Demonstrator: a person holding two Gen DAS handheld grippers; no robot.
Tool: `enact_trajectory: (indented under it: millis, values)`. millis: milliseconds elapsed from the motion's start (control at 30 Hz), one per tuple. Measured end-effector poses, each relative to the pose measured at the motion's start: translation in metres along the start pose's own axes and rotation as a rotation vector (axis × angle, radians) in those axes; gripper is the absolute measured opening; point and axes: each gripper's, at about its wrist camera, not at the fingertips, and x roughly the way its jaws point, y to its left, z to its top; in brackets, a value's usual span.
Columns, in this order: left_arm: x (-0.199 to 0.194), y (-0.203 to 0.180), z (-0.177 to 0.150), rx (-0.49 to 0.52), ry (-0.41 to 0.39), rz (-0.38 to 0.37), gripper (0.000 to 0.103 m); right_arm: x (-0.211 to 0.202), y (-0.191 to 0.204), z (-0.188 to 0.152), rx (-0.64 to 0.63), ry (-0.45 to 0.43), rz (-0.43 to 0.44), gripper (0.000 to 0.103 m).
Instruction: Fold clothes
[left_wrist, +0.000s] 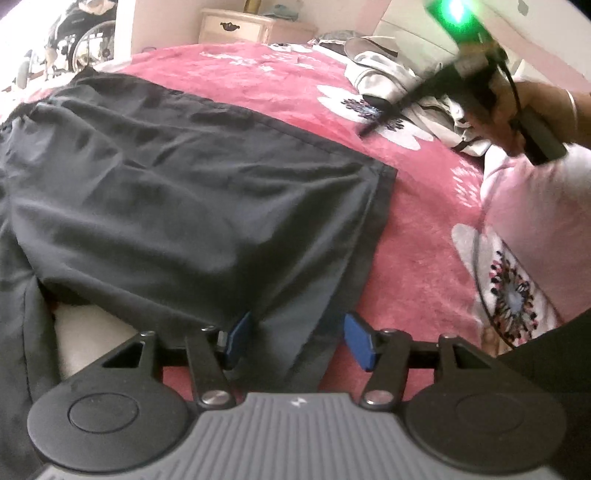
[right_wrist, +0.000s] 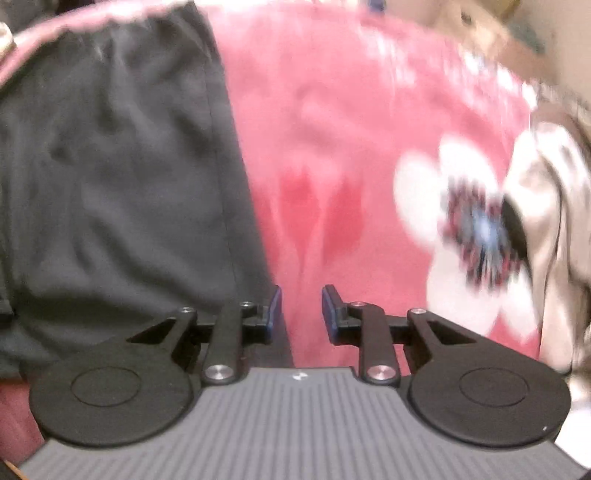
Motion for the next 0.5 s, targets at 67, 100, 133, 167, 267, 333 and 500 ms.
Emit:
enact_trajectory:
  millis: [67,100,133,167,267,333,500]
  values:
    - [-0.001,0.000,0.000,-0.008,-0.002,-0.003,0.058,0.010,0.001,0.011,0.013,-0.005,0.013,0.023]
    - [-0.002,0.001,0.000,-0.010,-0.003,-0.005,0.058,0.015,0.001,0.016,0.020,-0.007,0.019,0.023]
    - [-0.002,0.000,0.000,-0.008,-0.004,-0.006,0.058,0.020,0.002,0.022,0.026,-0.009,0.026,0.023]
    - [-0.003,0.000,0.000,-0.007,-0.005,-0.008,0.058,0.025,0.002,0.027,0.033,-0.012,0.032,0.023]
    - [-0.004,0.001,-0.001,-0.004,-0.007,-0.012,0.058,0.039,0.004,0.043,0.053,-0.019,0.051,0.023]
    - [-0.005,0.001,-0.002,-0.003,-0.009,-0.016,0.058,0.049,0.005,0.054,0.066,-0.023,0.064,0.023]
    - [-0.005,0.006,-0.002,-0.006,-0.017,-0.040,0.059,0.074,0.007,0.082,0.098,-0.035,0.096,0.021]
